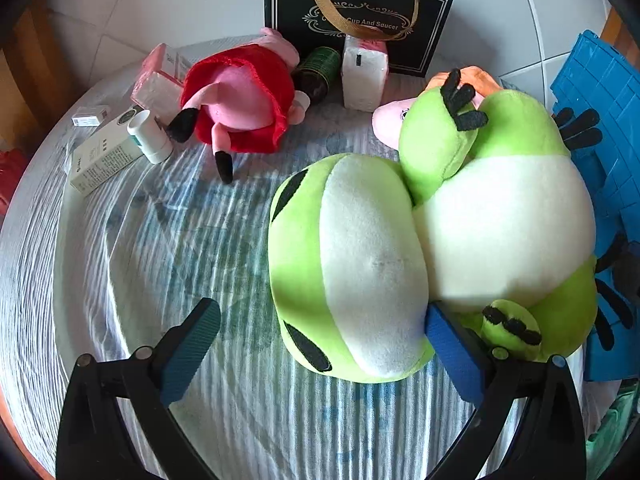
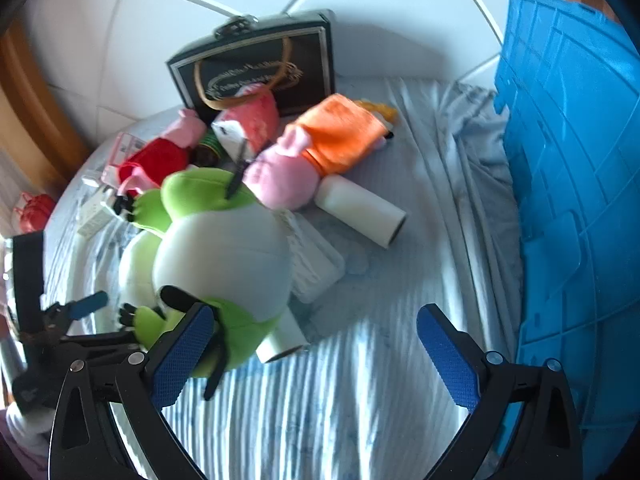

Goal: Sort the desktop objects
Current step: 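Reach both grippers to the green frog plush and grasp it, then lift the green frog plush with both grippers and drop it into the blue crate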

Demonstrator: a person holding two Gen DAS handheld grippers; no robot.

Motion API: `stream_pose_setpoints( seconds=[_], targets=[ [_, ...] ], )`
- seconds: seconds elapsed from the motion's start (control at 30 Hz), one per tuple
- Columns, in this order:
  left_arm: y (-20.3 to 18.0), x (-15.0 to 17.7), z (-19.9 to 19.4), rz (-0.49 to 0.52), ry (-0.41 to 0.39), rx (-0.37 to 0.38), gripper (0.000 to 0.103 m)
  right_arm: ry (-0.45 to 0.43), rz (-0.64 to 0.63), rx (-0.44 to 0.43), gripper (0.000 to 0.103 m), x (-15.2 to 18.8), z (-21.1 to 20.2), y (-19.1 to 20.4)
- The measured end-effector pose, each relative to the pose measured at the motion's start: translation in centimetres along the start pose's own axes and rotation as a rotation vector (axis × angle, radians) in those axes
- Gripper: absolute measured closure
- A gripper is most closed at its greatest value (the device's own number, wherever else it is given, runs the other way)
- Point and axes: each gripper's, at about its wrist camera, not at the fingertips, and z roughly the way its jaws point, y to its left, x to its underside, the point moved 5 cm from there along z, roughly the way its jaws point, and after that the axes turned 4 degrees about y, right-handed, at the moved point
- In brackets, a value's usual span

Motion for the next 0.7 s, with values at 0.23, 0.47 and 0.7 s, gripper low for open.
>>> stream_pose_setpoints(
  seconds=[0.23,0.47,0.7],
  targets=[
    [-1.4,1.5,1.9,0.063,0.061,0.028,0.000,0.101,-0.105,-0.020,0.000,0.5,3.0,3.8],
    [-2.1,1.8,2.5,0.044,0.047,0.125,0.022,0.149,-0.107,-0.067,0.041,2.1,5.2,3.5],
    [-2.8,0.9,-2.1,0.089,-0.075,0.103,0.027,0.074,-0.091,-0.111,0.054,1.5,2.3,3.6]
  ],
)
